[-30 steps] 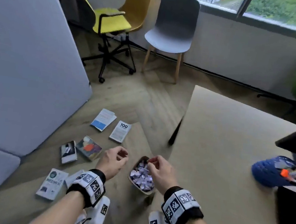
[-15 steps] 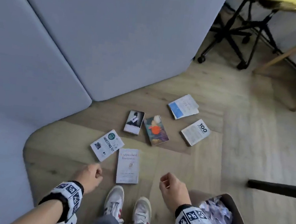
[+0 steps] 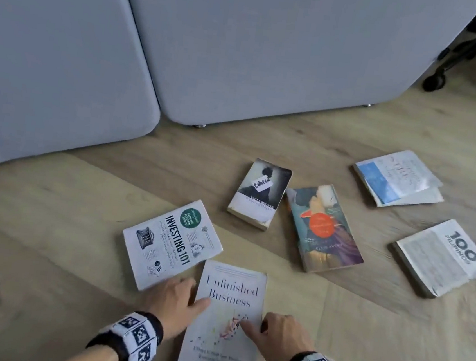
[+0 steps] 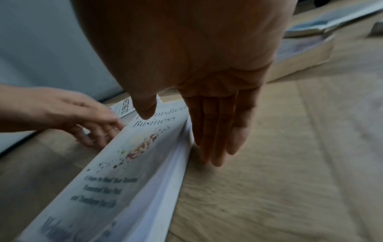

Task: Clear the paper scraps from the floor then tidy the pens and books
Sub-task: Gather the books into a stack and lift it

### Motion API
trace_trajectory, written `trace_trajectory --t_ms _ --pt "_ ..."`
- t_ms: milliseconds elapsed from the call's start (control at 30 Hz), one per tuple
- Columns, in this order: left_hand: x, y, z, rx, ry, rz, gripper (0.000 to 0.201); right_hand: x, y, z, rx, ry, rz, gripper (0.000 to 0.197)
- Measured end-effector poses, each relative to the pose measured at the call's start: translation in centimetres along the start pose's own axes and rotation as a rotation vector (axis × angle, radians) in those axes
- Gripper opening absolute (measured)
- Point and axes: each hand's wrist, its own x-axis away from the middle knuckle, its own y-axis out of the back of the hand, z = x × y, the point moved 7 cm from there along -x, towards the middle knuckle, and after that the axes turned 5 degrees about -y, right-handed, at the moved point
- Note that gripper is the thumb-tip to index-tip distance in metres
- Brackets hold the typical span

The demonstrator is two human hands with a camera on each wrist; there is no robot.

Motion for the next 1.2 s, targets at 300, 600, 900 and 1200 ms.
trace_trajectory --t_ms 300,600,900,1200 --pt "-4.2 1.6 -5.8 0.359 -0.181 0.043 0.026 -2.3 1.0 -2.9 -0.375 0.115 -0.039 0.062" --pt "-9.0 6.9 -8.3 0.987 -0.139 -0.365 0.025 -4.9 7.6 -9.2 -0.421 0.109 -0.535 0.034" --pt "-15.1 6.5 -6.3 0.917 -0.066 -0.293 0.042 -14.1 24.6 -19.6 -0.240 -0.254 -0.780 0.053" --pt "-16.7 5.5 -5.7 0.832 -0.117 -0.272 0.036 -22.1 25.5 -22.3 -0.082 -0.235 -0.574 0.073"
